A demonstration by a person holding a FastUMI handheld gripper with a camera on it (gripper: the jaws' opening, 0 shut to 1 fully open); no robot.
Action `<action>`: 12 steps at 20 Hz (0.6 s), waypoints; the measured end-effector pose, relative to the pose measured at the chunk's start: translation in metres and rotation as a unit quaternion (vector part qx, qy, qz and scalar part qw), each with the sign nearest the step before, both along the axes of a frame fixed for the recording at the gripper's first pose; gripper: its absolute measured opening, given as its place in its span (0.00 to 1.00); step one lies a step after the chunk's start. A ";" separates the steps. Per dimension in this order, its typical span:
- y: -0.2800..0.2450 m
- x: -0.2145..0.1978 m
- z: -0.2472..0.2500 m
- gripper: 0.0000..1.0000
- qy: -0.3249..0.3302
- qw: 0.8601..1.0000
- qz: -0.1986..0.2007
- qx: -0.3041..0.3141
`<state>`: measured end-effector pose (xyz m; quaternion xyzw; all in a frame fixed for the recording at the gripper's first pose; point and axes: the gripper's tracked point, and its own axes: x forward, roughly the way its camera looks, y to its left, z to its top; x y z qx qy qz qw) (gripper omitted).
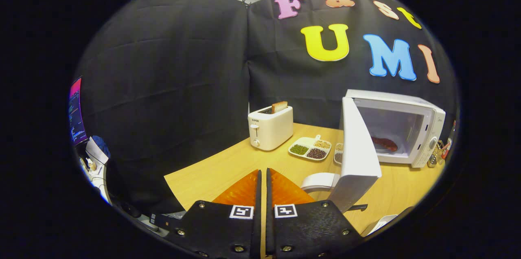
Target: Open the microwave, put the food inside, and close the microwave door.
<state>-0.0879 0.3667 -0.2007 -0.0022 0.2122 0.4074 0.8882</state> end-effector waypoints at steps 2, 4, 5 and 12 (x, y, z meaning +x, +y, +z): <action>-0.007 0.005 -0.002 0.05 0.007 1.000 -0.005 0.001; -0.010 0.006 -0.002 0.01 -0.002 1.000 -0.006 -0.003; -0.014 0.007 -0.002 0.01 -0.007 1.000 -0.007 -0.009; -0.051 0.033 -0.003 0.01 -0.013 0.999 -0.030 -0.028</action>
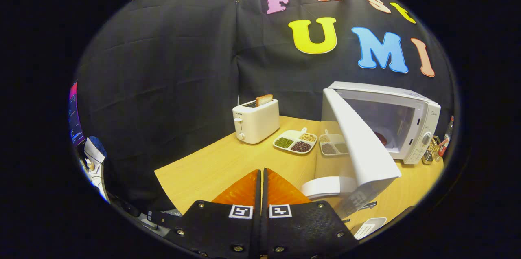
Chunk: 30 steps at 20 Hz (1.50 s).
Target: Open the microwave, put the food inside, and close the microwave door.
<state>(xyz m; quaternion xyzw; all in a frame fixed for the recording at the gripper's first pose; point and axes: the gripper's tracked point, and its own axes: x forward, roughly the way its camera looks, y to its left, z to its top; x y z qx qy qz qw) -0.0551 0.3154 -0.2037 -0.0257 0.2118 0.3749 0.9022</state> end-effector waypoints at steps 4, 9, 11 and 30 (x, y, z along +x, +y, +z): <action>-0.028 0.027 0.001 0.01 -0.001 0.999 -0.031 -0.009; -0.068 0.056 -0.001 0.01 -0.008 0.997 -0.066 -0.029; -0.085 0.070 -0.004 0.01 -0.013 0.996 -0.080 -0.039; -0.159 0.187 -0.008 0.01 -0.016 0.982 -0.184 -0.033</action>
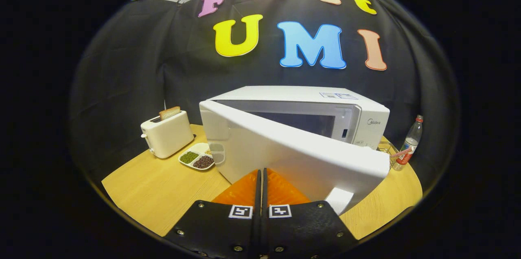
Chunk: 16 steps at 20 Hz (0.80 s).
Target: Open the microwave, put the food inside, and close the microwave door.
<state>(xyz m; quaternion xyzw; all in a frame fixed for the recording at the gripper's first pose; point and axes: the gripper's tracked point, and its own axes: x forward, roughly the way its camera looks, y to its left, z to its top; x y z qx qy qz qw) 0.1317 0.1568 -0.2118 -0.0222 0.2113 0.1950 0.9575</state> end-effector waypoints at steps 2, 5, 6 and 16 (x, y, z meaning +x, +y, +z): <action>-0.004 0.015 -0.002 0.01 -0.004 1.000 -0.010 -0.006; -0.007 0.039 -0.006 0.01 -0.001 1.000 -0.022 -0.001; -0.008 0.046 -0.007 0.01 -0.001 1.000 -0.027 -0.002; -0.013 0.100 -0.012 0.01 -0.015 0.999 -0.052 -0.002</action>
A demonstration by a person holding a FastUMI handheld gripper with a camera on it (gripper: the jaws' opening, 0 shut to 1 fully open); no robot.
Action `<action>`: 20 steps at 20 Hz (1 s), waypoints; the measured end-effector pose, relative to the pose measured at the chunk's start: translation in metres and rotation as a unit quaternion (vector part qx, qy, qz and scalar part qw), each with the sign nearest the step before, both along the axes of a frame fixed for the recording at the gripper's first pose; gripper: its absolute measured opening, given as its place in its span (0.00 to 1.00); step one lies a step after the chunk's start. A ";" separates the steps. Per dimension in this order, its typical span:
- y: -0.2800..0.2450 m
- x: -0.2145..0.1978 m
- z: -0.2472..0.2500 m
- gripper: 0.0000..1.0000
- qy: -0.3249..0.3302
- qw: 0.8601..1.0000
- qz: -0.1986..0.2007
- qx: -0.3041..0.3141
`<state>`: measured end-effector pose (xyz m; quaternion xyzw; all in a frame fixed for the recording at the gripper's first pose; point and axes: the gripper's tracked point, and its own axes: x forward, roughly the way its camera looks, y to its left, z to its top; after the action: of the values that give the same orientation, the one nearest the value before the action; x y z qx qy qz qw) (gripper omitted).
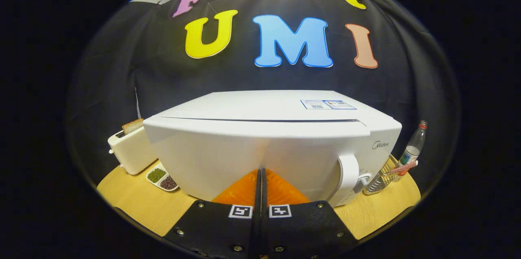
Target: Open the microwave, put the food inside, and close the microwave door.
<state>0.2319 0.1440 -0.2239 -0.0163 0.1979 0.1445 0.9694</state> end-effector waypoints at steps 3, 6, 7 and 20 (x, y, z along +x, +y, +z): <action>-0.001 0.004 0.000 0.00 -0.019 0.999 0.007 -0.027; -0.001 0.006 -0.001 0.01 -0.017 1.000 0.004 -0.018; 0.000 0.006 -0.001 0.01 -0.019 1.000 0.007 -0.018; -0.005 -0.045 0.052 0.01 -0.052 0.998 -0.017 -0.005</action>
<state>0.1864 0.1392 -0.1716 -0.0250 0.1485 0.1256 0.9806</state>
